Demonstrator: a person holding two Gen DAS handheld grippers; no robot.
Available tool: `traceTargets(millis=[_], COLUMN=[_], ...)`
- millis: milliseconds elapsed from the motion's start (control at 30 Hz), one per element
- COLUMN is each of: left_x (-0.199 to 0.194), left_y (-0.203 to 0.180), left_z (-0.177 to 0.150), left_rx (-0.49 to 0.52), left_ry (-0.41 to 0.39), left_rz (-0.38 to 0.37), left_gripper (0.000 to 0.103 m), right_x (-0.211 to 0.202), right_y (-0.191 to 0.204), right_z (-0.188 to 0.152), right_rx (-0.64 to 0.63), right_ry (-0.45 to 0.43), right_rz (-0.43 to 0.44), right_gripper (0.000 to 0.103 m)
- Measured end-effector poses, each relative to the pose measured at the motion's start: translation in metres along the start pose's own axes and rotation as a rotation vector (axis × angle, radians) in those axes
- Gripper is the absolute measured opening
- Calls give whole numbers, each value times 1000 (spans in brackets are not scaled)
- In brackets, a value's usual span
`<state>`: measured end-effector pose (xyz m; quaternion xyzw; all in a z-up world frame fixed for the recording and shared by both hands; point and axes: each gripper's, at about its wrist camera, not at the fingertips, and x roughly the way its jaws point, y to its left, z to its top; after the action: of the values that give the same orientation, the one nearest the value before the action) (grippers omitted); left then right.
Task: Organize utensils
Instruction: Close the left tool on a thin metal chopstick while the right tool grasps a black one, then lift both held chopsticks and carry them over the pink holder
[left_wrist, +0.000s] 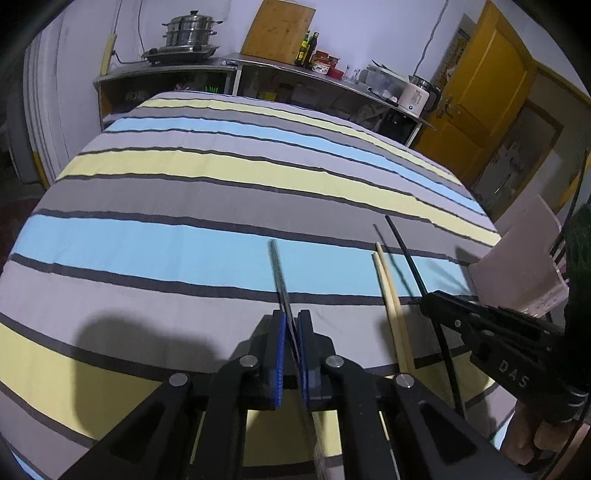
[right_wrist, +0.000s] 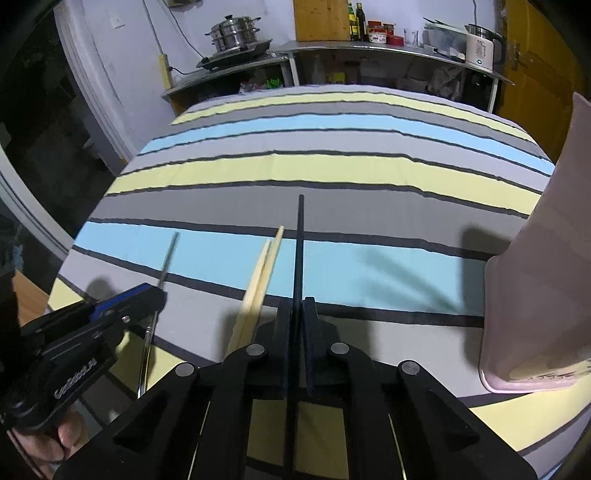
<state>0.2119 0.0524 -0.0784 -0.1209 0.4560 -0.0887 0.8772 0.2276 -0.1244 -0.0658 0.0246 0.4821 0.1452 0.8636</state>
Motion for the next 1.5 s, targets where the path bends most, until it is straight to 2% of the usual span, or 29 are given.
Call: traceTargets(millis=[200, 500, 833, 1133, 1500], left_x=[-24, -81, -134, -159, -161], left_y=[-5, -18, -42, -68, -99], left_z=[2, 9, 5, 1, -3], left_rx=[1, 19, 74, 130, 193], left_ry=[-41, -130, -189, -217, -193], left_rz=[-32, -93, -150, -186, -234], left_gripper=[5, 5, 5, 4, 4], right_x=[-22, -67, -129, -172, -198], right_y=[3, 6, 3, -6, -31], right_z=[-2, -4, -15, -22, -36], right_rx=[-1, 2, 5, 26, 75], right_ry=[-44, -126, -229, -308, -348], right_rz=[34, 67, 84, 87, 78], right_gripper=[5, 5, 5, 5, 5])
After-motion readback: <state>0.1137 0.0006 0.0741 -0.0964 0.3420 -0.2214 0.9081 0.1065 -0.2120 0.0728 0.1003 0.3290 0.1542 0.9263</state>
